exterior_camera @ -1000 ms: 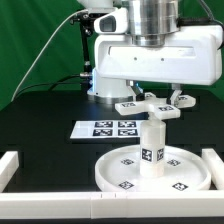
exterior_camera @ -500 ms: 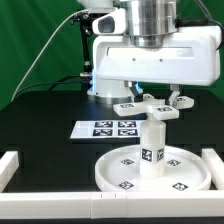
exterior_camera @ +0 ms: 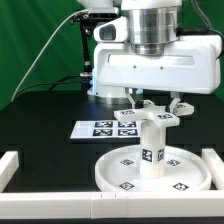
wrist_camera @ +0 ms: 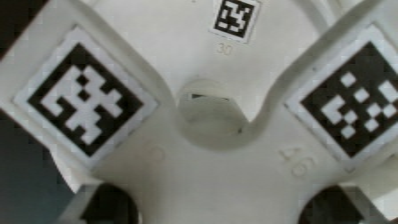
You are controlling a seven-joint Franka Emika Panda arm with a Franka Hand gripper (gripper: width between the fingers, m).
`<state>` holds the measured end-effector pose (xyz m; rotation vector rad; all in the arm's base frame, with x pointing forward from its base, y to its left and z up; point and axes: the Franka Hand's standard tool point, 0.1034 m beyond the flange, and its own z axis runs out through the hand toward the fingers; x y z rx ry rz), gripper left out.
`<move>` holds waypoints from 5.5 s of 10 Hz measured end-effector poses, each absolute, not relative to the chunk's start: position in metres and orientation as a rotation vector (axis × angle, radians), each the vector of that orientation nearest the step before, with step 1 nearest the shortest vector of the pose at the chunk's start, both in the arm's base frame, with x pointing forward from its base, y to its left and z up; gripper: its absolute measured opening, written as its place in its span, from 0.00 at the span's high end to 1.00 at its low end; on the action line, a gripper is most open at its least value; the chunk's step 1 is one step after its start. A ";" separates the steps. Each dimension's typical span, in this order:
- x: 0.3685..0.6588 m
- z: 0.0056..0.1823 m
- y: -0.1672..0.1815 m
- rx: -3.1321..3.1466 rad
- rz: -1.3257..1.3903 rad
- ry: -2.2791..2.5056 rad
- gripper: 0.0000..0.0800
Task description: Assemble round table
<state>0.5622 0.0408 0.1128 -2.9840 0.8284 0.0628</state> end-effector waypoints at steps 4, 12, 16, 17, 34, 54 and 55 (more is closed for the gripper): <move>0.562 0.113 0.041 -2.984 0.063 0.828 0.45; 0.563 0.105 0.041 -2.563 0.026 1.681 0.45; 0.563 0.104 0.042 -2.349 0.053 1.937 0.45; 0.563 0.104 0.042 -2.376 0.051 1.904 0.26; 0.565 0.116 0.040 -3.112 -0.067 -0.139 0.19; 0.562 0.104 0.039 -2.690 -0.113 1.406 0.45; 0.562 0.104 0.039 -2.536 -0.066 1.658 0.45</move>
Offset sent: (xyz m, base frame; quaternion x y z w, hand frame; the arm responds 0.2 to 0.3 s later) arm 0.0000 0.0000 0.0000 0.0000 0.0000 0.0000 1.0000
